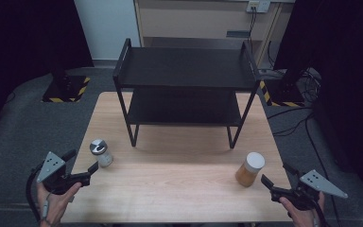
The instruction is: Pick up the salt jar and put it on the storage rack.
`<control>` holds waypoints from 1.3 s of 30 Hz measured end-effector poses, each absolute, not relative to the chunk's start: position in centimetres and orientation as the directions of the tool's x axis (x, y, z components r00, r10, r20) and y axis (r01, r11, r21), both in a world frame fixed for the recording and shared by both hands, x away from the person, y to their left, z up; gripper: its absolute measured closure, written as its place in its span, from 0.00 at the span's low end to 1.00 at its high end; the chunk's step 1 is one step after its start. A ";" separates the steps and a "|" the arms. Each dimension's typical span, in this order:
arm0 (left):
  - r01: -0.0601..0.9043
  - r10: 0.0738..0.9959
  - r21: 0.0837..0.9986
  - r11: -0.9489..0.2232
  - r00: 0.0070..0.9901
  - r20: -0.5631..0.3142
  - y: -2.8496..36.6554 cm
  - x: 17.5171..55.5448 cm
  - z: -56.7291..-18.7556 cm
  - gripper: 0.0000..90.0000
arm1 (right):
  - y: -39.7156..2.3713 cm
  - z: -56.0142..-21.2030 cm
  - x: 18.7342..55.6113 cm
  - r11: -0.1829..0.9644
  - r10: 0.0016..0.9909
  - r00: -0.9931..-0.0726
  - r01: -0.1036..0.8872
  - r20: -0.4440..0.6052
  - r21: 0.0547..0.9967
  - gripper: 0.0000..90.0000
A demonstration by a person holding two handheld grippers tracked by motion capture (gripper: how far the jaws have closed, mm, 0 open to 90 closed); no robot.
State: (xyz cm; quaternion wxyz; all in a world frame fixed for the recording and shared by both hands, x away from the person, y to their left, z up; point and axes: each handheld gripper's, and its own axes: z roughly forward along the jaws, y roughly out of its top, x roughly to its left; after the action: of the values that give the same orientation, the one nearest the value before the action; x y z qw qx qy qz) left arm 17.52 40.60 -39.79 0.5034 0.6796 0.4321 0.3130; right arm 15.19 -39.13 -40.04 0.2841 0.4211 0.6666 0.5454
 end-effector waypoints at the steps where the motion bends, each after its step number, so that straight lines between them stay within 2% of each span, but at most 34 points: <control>1: 0.274 0.904 0.954 -0.121 0.428 -0.008 40.6 17.5 -39.8 0.02 | -39.2 -40.1 15.2 0.053 0.870 -0.487 0.250 0.079 0.967 0.03; 39: 0.286 0.891 0.950 -0.125 0.453 -0.019 40.8 18.0 -39.9 0.02 | -39.2 -40.5 15.4 0.056 0.867 -0.492 0.258 0.081 0.964 0.01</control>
State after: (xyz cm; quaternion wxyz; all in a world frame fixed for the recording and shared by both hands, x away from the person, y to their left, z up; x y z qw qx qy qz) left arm 18.01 40.84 -39.86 0.5042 0.6872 0.4283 0.3001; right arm 15.39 -39.18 -40.52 0.2798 0.4193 0.6707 0.5441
